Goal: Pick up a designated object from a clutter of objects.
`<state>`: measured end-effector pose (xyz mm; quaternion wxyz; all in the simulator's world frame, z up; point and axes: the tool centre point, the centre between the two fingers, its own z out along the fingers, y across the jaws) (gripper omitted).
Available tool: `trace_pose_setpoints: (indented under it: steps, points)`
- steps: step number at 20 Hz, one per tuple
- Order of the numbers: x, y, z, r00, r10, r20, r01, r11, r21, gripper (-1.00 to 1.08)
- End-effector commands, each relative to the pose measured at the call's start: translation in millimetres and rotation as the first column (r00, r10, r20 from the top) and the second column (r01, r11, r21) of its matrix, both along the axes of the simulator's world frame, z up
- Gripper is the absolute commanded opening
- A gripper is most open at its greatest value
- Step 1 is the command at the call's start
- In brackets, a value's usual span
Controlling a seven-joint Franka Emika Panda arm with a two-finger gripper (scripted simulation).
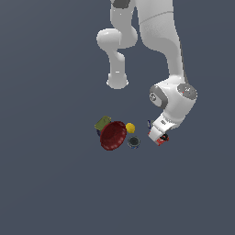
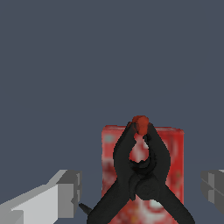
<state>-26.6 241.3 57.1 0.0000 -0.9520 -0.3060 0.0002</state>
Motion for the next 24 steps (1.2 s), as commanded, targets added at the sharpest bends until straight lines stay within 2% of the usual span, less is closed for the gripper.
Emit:
trace_pose_setpoints:
  steps: [1, 5, 6, 18, 24]
  points:
    - [0.2, 0.0, -8.8, 1.0, 0.0, 0.001, 0.0, 1.0, 0.0, 1.0]
    - [0.5, 0.4, -13.5, 1.0, 0.001, 0.0, -0.001, 1.0, 0.0, 1.0]
    - [0.5, 0.4, -13.5, 1.0, 0.001, 0.0, -0.001, 1.0, 0.0, -1.0]
    - [0.6, 0.7, -12.1, 1.0, 0.002, 0.001, -0.002, 1.0, 0.001, -1.0]
    - [-1.4, -3.9, 1.5, 1.0, 0.002, 0.001, -0.002, 1.0, 0.001, -1.0]
